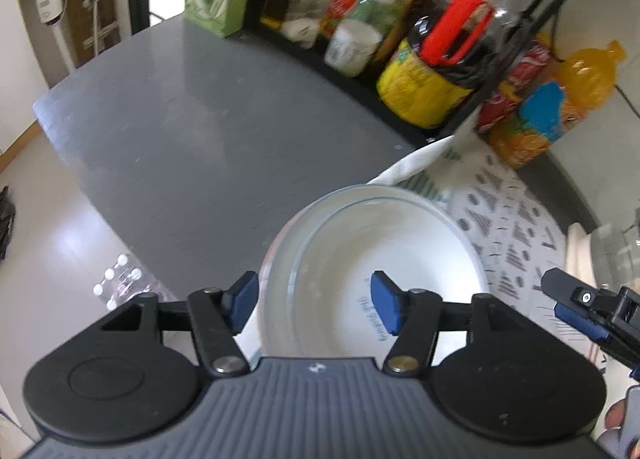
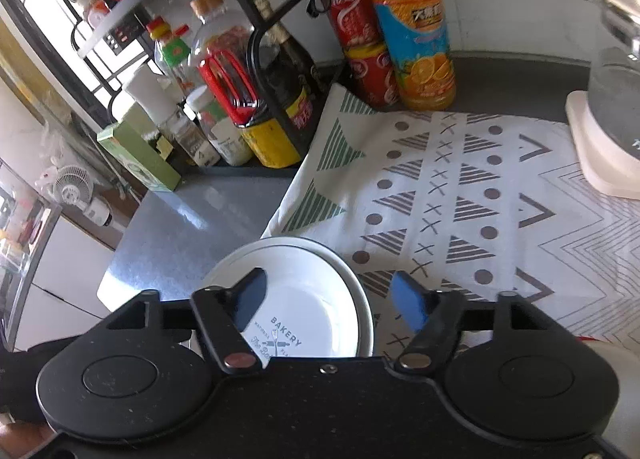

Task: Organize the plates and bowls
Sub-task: 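Raise both tools up away from the plate stack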

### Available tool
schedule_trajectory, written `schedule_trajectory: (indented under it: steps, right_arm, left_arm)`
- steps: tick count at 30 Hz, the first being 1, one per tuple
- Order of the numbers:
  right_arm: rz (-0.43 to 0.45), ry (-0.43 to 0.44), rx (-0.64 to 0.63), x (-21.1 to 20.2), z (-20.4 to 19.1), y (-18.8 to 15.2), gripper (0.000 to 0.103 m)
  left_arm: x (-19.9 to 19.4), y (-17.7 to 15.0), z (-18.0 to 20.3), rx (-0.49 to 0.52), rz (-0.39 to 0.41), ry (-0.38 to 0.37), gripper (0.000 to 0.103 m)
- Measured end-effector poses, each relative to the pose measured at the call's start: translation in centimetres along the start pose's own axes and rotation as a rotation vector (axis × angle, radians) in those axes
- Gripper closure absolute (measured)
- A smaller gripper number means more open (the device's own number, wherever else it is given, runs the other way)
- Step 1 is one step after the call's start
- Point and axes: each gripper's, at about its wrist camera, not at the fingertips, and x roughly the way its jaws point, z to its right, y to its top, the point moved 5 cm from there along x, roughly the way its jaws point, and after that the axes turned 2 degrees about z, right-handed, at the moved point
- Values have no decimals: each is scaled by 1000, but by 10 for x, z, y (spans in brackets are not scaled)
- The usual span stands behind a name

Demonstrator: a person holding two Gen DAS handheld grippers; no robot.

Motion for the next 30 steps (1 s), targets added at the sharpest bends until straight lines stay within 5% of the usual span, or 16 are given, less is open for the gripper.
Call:
schedule_trajectory:
  steps: [9,30]
  right_arm:
    - [77,-45,34,-38,25,-5,9]
    - [163,-186,185,-105,97,-50,4]
  left_arm:
    - [-11,-9,37,64,-5,-71,33]
    - [-26,-60,124,249,-33,-229,27]
